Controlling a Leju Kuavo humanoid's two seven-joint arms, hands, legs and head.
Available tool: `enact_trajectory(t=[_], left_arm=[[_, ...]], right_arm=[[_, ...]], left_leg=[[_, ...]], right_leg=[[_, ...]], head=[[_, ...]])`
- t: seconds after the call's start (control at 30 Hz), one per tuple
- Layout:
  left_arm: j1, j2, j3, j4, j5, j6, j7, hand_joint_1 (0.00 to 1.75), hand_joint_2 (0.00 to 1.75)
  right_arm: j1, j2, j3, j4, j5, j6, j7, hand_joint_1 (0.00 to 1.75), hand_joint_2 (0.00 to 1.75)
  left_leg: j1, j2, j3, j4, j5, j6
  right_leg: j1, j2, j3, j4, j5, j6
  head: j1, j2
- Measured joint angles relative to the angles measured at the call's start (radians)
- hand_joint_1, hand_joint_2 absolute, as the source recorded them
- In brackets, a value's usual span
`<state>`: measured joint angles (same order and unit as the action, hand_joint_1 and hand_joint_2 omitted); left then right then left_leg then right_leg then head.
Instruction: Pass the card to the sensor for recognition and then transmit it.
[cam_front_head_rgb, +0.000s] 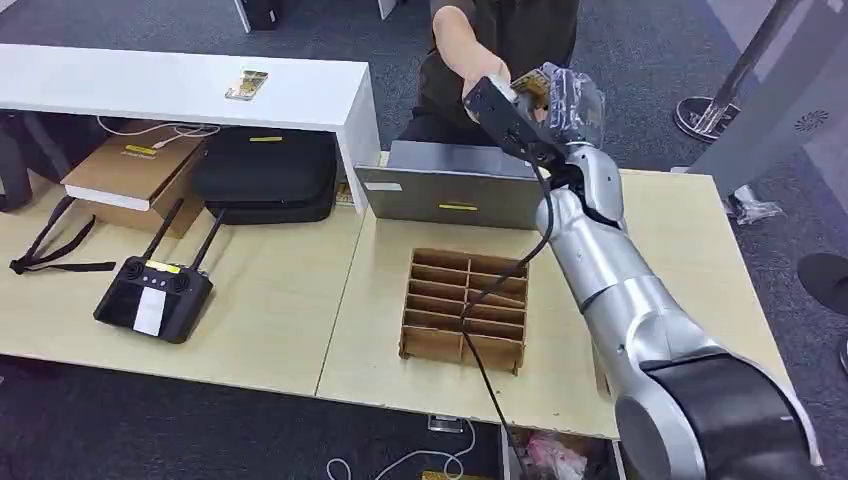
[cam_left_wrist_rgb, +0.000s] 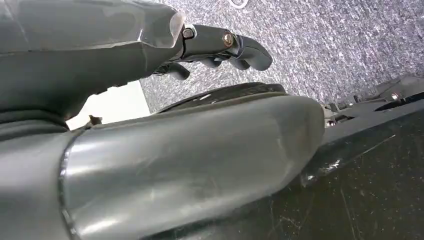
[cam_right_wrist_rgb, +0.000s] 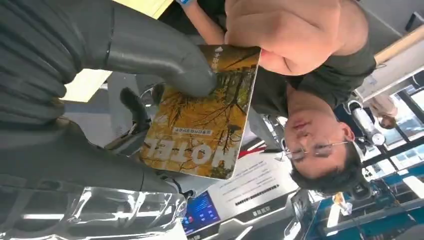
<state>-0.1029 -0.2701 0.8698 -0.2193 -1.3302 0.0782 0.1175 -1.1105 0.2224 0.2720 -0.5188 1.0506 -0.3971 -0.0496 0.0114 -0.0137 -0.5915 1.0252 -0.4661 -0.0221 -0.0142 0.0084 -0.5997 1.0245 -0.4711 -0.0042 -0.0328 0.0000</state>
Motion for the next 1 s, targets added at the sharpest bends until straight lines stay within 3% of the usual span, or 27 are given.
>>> enact_trajectory(t=[0.63,0.73,0.87,1.0], left_arm=[[0.001,0.0,0.0,0.0,0.021,-0.002,-0.012,0.0,0.0],[0.001,0.0,0.0,0.0,0.03,-0.003,-0.012,0.0,0.0],[0.002,0.004,0.002,0.0,0.04,-0.007,-0.01,0.0,0.0],[0.005,0.005,0.003,0.0,0.052,0.003,-0.01,0.0,0.0]], right_arm=[[0.0,0.0,0.011,0.003,-0.005,0.007,-0.018,1.75,1.75],[0.001,0.0,0.008,0.003,-0.086,0.087,-0.038,1.75,1.75],[0.003,0.0,-0.068,0.003,-0.381,0.379,-0.053,1.75,1.75],[0.001,-0.001,-0.114,0.004,-0.456,0.451,-0.055,1.75,1.75]], left_leg=[[0.0,0.0,0.0,0.0,0.0,0.0],[0.0,0.0,0.0,0.0,0.0,0.0],[0.0,0.0,0.0,0.0,0.0,0.0],[0.0,0.0,0.0,0.0,0.0,0.0]], right_leg=[[0.0,0.0,0.0,0.0,0.0,0.0],[0.0,0.0,0.0,0.0,0.0,0.0],[0.0,0.0,0.0,0.0,0.0,0.0],[0.0,0.0,0.0,0.0,0.0,0.0]], head=[[0.0,0.0],[0.0,0.0],[0.0,0.0],[0.0,0.0]])
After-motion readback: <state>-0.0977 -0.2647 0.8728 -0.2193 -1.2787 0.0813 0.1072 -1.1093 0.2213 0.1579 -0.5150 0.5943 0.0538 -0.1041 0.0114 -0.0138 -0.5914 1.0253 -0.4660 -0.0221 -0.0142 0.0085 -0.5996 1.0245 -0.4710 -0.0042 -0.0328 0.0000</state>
